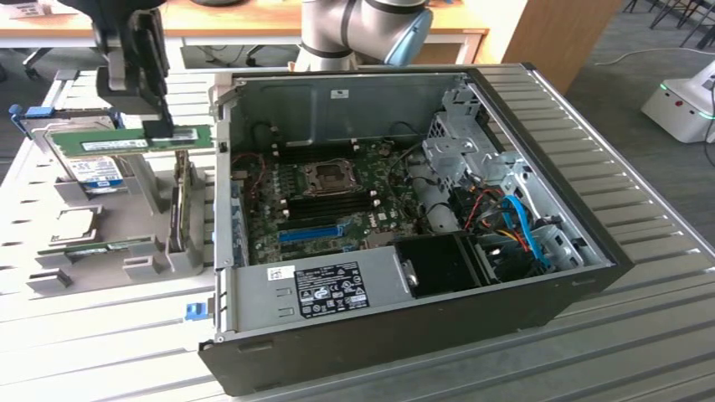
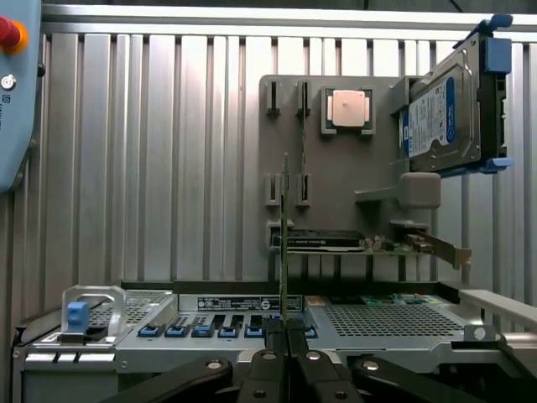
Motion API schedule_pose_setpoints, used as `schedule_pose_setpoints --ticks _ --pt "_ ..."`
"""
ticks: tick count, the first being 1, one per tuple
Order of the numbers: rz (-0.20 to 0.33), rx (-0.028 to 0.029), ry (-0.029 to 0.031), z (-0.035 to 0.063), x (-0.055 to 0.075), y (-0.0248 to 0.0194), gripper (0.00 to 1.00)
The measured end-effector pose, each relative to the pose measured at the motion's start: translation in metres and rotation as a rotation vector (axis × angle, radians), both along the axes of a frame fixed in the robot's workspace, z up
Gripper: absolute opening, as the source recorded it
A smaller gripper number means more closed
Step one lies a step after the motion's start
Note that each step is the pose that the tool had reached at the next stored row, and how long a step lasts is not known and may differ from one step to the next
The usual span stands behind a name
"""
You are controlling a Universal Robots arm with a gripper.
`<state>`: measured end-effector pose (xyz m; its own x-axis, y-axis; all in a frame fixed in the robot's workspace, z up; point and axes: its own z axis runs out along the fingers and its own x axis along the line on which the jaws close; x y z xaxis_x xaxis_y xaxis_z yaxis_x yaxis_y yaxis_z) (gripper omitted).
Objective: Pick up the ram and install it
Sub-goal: 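Pick up the ram and move it above insertion slot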
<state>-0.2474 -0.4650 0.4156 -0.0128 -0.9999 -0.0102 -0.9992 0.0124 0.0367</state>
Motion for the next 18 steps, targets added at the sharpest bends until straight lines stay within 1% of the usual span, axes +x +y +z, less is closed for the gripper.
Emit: schedule_pose_setpoints --ticks 18 --pt "0.000 0.0000 0.0012 0.0000 0.035 0.0000 0.12"
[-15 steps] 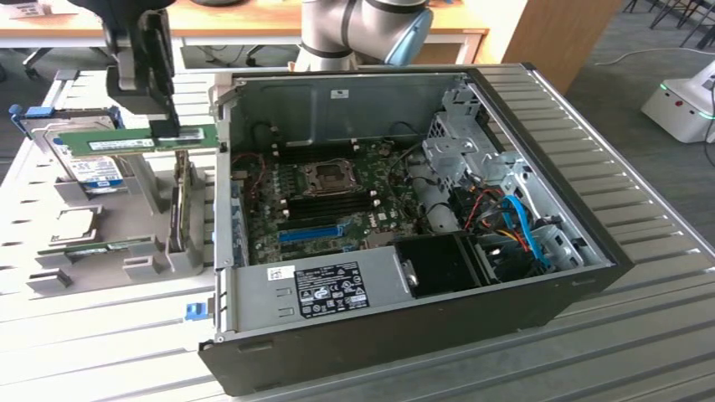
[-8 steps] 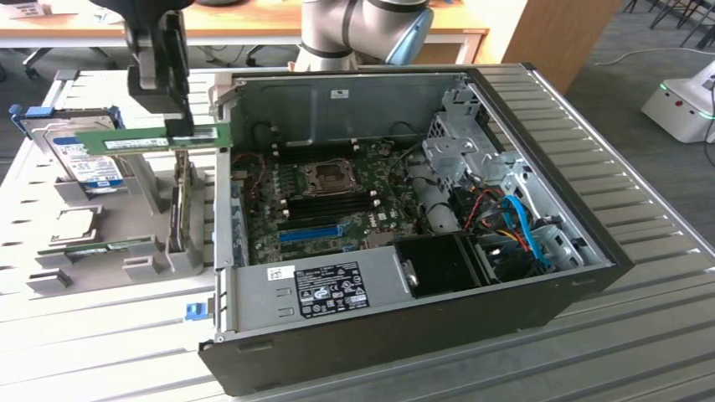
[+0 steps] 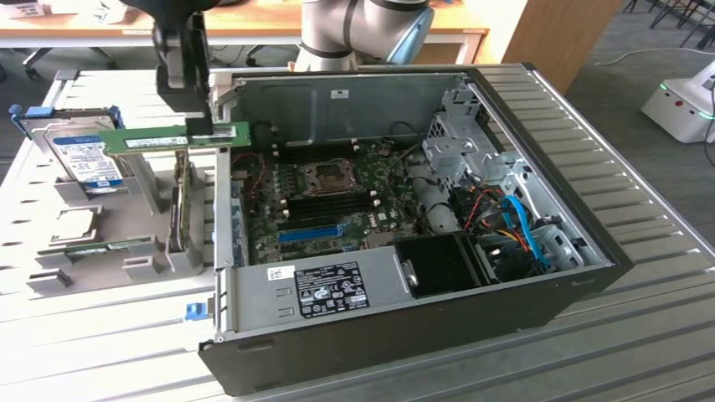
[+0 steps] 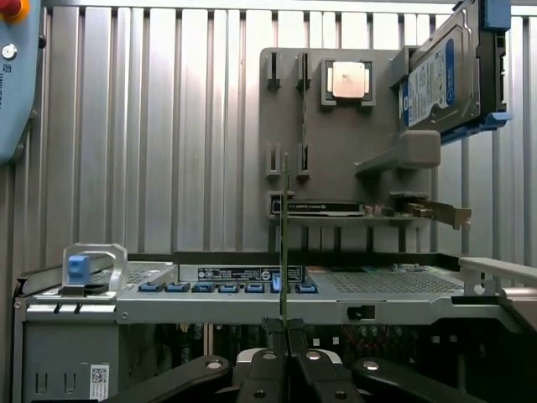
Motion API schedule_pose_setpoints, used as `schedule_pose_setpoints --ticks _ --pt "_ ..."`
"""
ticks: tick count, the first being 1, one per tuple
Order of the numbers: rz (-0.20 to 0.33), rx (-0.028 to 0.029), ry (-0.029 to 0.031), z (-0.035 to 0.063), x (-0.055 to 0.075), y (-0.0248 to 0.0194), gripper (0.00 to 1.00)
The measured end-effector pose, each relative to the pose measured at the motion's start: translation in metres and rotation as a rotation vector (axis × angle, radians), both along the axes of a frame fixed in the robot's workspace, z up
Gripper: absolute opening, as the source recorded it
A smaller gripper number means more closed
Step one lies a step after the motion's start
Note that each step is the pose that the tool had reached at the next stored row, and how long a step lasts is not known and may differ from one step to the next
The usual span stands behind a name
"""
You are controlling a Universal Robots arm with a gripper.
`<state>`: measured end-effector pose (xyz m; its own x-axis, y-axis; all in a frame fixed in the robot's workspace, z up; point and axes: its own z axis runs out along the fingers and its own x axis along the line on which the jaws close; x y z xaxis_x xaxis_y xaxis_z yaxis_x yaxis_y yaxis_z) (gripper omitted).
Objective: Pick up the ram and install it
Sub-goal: 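Pick up the ram and move it above insertion slot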
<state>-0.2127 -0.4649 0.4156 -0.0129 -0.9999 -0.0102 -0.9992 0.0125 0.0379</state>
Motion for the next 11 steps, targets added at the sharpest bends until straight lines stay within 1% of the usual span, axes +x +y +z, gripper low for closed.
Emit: schedule_pose_setpoints --ticks 11 --pt "0.000 -0.0001 0.0013 0.0000 0.026 -0.0001 0.12"
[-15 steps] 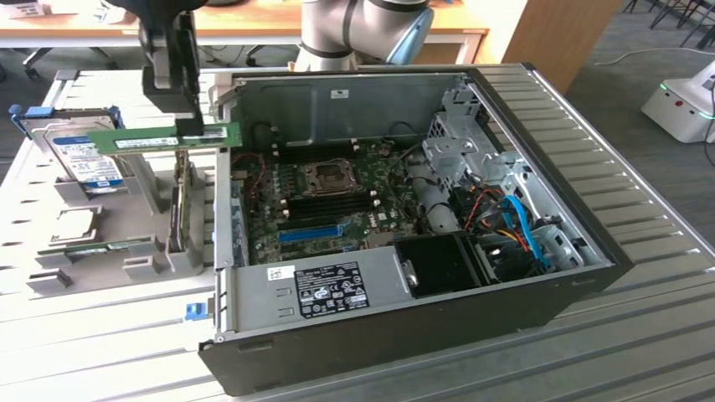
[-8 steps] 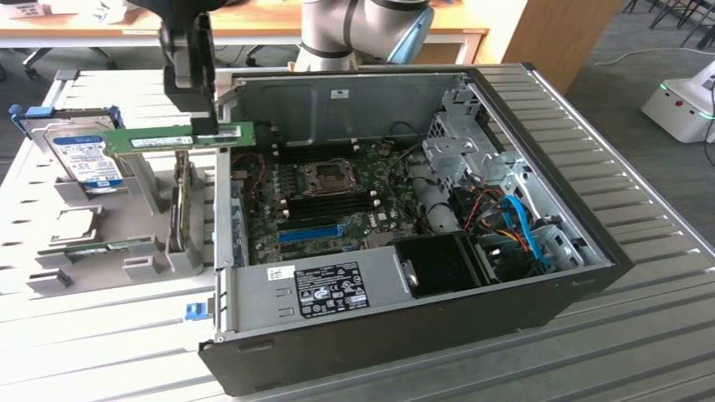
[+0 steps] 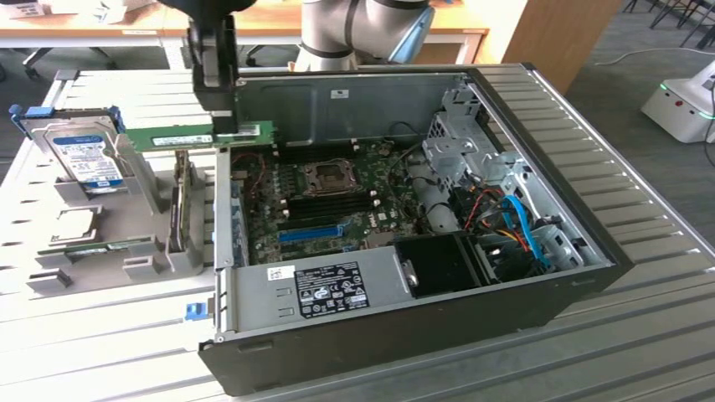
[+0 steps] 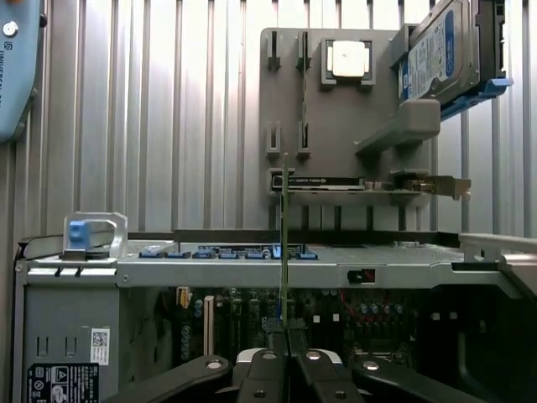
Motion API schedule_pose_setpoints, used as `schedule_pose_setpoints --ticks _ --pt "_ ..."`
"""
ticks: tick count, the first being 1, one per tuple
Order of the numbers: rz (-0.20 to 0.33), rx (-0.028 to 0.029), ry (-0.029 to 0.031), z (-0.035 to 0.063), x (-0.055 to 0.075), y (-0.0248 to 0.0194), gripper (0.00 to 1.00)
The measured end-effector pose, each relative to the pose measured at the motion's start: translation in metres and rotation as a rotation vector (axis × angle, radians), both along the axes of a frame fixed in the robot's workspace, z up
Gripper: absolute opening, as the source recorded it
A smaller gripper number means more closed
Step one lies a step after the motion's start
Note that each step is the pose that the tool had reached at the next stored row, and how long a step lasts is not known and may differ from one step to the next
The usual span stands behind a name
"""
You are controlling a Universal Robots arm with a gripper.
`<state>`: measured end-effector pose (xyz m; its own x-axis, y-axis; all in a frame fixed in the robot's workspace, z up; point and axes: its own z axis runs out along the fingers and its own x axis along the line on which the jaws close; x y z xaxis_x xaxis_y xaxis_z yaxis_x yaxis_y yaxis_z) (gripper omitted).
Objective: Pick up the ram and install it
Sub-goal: 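Pick up the ram and move it above insertion slot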
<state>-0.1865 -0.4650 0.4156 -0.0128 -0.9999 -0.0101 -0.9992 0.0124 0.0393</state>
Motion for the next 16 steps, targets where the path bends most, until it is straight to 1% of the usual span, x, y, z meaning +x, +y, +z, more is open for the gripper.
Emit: schedule_pose_setpoints --ticks 16 --pt "0.000 0.0001 0.0023 0.0000 0.039 0.0000 0.12"
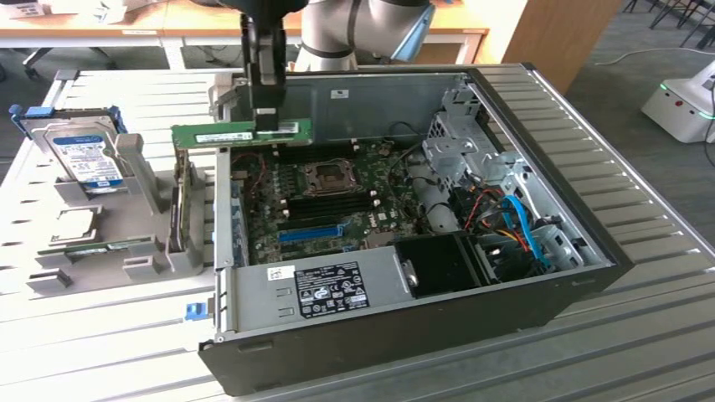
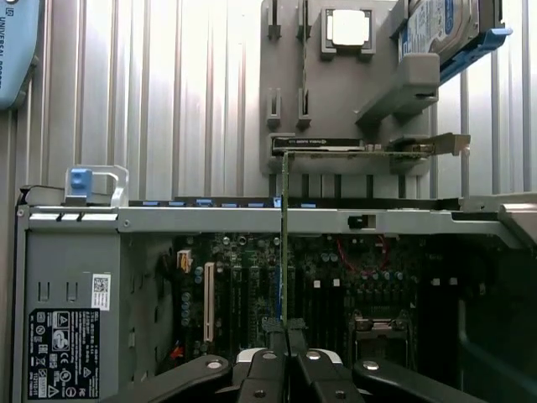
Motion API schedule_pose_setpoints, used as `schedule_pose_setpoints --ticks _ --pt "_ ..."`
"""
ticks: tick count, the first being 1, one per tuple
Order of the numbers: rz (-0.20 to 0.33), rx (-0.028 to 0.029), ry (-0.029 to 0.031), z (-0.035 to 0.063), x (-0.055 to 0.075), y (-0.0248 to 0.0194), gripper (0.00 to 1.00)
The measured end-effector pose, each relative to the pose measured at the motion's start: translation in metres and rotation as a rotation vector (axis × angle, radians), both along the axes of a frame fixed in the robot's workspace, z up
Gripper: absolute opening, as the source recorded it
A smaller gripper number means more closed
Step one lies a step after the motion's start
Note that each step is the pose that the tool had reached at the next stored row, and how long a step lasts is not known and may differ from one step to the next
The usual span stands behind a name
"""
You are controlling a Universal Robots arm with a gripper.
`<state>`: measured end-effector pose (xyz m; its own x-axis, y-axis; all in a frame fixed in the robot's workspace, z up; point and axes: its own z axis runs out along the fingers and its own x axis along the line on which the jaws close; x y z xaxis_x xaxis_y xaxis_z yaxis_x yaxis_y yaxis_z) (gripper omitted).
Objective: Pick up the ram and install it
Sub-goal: 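Pick up the ram and move it above insertion slot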
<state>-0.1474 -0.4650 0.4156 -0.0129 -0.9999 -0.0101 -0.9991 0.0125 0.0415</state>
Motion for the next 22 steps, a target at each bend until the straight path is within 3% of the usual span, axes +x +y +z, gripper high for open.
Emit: schedule_pose_setpoints --ticks 12,14,22 --pt "0.000 0.0000 0.0020 0.0000 0.032 0.0000 0.12" --pt "0.000 0.0000 0.0031 0.0000 0.046 0.0000 0.12" --pt "0.000 -0.0001 0.0046 0.0000 0.066 0.0000 0.12"
